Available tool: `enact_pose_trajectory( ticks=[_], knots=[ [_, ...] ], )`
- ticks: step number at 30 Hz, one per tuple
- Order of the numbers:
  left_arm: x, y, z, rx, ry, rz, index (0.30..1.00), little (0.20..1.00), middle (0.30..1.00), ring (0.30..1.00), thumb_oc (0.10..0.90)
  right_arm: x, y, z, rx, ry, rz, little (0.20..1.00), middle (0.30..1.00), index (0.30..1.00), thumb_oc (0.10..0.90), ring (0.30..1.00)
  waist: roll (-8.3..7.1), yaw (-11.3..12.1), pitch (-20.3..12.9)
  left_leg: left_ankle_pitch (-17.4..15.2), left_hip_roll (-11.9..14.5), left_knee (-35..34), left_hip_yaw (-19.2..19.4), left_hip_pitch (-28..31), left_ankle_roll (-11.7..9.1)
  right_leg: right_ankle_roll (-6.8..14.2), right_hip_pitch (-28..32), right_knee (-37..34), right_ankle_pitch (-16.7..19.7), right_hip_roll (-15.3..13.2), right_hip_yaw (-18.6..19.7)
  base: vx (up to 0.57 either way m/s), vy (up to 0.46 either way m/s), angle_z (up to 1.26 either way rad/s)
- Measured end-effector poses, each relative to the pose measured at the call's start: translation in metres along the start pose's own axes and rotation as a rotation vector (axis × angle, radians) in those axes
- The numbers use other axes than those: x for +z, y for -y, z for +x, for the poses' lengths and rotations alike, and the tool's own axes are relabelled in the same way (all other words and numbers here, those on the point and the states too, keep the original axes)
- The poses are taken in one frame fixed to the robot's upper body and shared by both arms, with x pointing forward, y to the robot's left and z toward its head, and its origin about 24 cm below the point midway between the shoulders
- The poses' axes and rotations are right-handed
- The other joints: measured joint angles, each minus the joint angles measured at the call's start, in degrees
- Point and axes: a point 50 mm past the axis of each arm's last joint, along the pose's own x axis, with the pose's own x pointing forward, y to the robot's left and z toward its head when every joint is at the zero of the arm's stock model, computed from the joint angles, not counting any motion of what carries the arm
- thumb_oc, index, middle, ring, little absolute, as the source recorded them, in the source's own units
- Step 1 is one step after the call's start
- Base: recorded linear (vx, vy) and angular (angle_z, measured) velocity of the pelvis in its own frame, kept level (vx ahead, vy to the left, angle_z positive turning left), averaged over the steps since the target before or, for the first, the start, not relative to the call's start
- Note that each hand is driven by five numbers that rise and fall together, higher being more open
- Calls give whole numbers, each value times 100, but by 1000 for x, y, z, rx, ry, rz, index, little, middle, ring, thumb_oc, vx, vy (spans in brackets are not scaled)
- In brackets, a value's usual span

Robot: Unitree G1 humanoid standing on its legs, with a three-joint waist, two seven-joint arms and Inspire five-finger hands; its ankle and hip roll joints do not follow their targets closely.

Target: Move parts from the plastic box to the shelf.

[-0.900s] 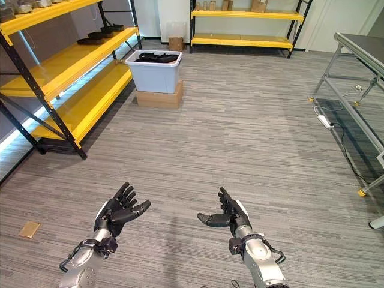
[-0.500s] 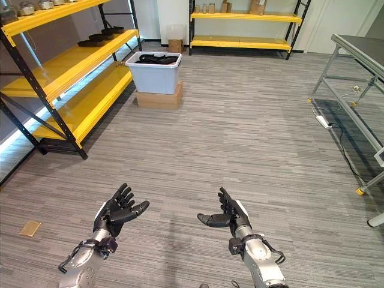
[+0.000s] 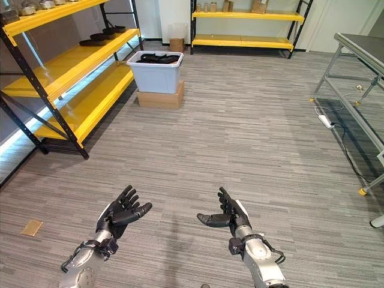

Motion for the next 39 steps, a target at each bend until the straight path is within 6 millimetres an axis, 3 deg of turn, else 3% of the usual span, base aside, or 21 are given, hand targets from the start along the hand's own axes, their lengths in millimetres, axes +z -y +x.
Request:
enact_pose_trajectory(
  ticks=[8,11,13,16,17,18,20,22,23,24,25,28,30,31,33,36,39],
  knots=[
    [2,4,5,-9,-11,12,1000,1000,1000,1000,900,2,0,1,-2,8,8,1000,1000,1000,900,1000,74,-11,83,2,-84,3,-13,-69,126,50,-229,305,-13,-101,6,-19,229,1],
    [9,6,16,24,0,32,1000,1000,1000,1000,900,9,-1,6,-5,29,7,1000,1000,1000,900,1000,199,5,296,65,-49,24,13,-80,238,170,-638,1121,-116,-181,13,7,210,-1],
    [16,6,20,31,16,43,1000,1000,1000,1000,900,16,-3,10,8,48,2,1000,1000,1000,900,1000,211,14,455,58,-63,24,53,-73,355,247,-1165,2159,-185,-287,-25,92,159,-10],
    [20,0,19,37,19,59,1000,1000,1000,1000,900,18,-7,10,33,61,-4,1000,1000,1000,900,1000,32,-96,588,10,-206,26,-84,-16,428,513,-1756,3155,-724,-292,286,246,16,6],
    [20,0,19,37,20,58,1000,1000,1000,1000,900,18,-7,10,35,61,-5,1000,1000,1000,900,1000,13,-123,602,22,-212,27,-89,-16,443,510,-1780,3161,-752,-298,337,316,-28,35],
    [21,1,19,28,31,37,1000,1000,1000,1000,900,19,-5,9,39,63,-11,1000,1000,1000,900,1000,-99,-192,680,-14,-318,62,-226,-11,498,565,-1982,3033,-837,-193,473,381,-92,33],
    [20,3,20,11,28,39,1000,1000,1000,1000,900,17,-3,8,38,58,-14,1000,1000,1000,900,1000,-221,-314,740,-31,-433,80,-338,4,540,579,-2088,2484,-793,-133,505,386,-100,42],
    [13,13,22,-32,1,46,1000,1000,1000,1000,900,10,2,3,22,42,-3,1000,1000,1000,900,1000,-266,-445,832,-277,-569,345,-603,52,677,755,-2336,1159,-333,-73,654,441,-103,53],
    [11,14,21,-36,-6,46,1000,1000,1000,1000,900,8,2,2,20,40,2,1000,1000,1000,900,1000,-269,-455,835,-365,-593,412,-631,71,681,756,-2412,978,-234,-76,677,577,-133,45],
    [3,14,17,-44,-29,41,1000,1000,1000,1000,900,2,1,-2,12,28,20,1000,1000,1000,900,1000,-239,-495,846,-592,-603,580,-693,170,679,730,-2426,609,-116,-70,712,406,-84,25],
    [-2,15,15,-48,-43,39,1000,1000,1000,1000,900,-3,2,-5,7,14,25,1000,1000,1000,900,1000,-229,-502,845,-720,-611,589,-780,283,639,704,-2425,670,-102,-43,777,502,-95,42],
    [-17,19,7,-51,-71,17,1000,1000,1000,1000,900,-10,5,-11,-6,-10,24,1000,1000,1000,900,1000,-256,-615,637,-1019,-626,486,-1039,689,547,668,-2336,1457,-166,-59,791,387,-49,43],
    [-22,19,4,-52,-89,21,1000,1000,1000,1000,900,-7,6,-9,-26,6,18,1000,1000,1000,900,1000,-118,-614,520,-1206,-539,495,-1143,842,336,257,-2244,1529,171,40,753,251,-53,11],
    [-21,21,4,-60,-85,21,1000,1000,1000,1000,900,-3,8,-8,-34,22,10,1000,1000,1000,900,1000,10,-618,442,-1295,-408,517,-1190,869,204,-343,-2224,1554,377,207,724,281,-75,6],
    [-12,23,9,-73,-53,29,1000,1000,1000,1000,900,6,8,-3,-36,50,1,1000,1000,1000,900,1000,113,-592,425,-1439,-228,679,-1176,793,85,-585,-2209,1699,253,411,639,345,-137,-4],
    [-2,29,16,-97,-18,37,1000,1000,1000,1000,900,10,8,-1,-38,69,-1,1000,1000,1000,900,1000,117,-658,438,-1488,-184,777,-1124,706,88,-646,-1954,1904,-141,580,459,333,-180,9],
    [10,37,17,-130,34,53,1000,1000,1000,1000,900,16,5,-3,-25,101,-3,1000,1000,1000,900,1000,144,-729,441,-1613,-69,892,-1018,722,92,-422,-1994,2204,-659,650,314,303,-149,8]
  ],
)
